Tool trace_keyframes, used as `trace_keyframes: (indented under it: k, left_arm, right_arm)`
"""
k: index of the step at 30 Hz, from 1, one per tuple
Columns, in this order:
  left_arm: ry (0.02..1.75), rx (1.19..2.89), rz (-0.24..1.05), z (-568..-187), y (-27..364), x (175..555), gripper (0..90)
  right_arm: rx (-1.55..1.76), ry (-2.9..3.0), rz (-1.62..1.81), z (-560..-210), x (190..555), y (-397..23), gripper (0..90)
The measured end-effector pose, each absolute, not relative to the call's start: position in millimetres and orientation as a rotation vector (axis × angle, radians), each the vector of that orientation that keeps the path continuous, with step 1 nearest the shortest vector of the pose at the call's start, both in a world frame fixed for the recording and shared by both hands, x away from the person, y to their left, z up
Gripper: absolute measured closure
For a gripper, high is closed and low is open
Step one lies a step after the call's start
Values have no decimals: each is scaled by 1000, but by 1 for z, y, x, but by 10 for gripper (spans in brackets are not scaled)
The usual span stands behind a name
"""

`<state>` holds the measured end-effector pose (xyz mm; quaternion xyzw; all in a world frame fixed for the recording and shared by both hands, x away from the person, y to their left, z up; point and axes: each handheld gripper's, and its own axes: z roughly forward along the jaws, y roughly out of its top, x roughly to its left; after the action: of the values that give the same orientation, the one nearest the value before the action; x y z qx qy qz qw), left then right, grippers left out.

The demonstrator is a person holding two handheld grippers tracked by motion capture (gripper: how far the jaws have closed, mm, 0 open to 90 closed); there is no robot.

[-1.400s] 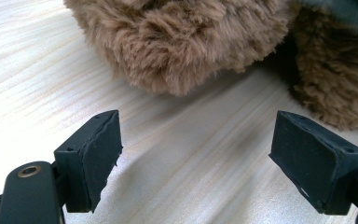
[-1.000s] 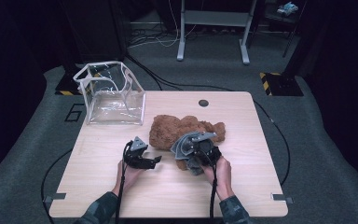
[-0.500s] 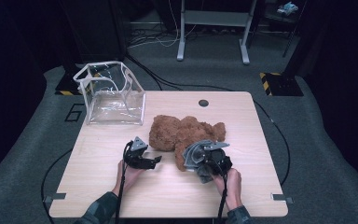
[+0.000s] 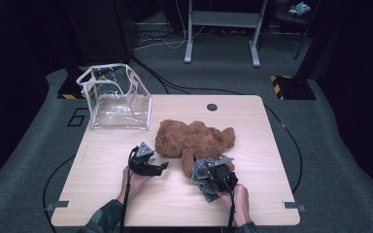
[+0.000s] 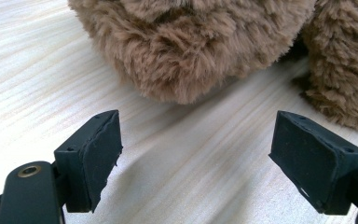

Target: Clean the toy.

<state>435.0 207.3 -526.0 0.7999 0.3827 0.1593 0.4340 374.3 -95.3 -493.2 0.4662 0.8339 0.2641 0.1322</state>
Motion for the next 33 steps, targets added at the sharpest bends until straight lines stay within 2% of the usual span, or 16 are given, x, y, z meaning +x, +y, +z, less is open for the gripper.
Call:
trace_keyframes:
  k: [12, 19, 27, 33]
  left_arm:
    - [950, 1996, 400, -526, 207, 435, 160]
    - [953, 1993, 396, -526, 207, 435, 160]
    - [950, 2002, 395, -526, 207, 435, 160]
    - [947, 2002, 400, -526, 207, 435, 160]
  right_arm:
    - [1280, 2250, 920, -429, 391, -104, 755]
    - [1312, 2310, 810, -457, 399, -99, 757]
    - [1301, 2419, 757, -488, 384, -89, 759]
    - [1300, 2450, 784, -491, 380, -89, 757]
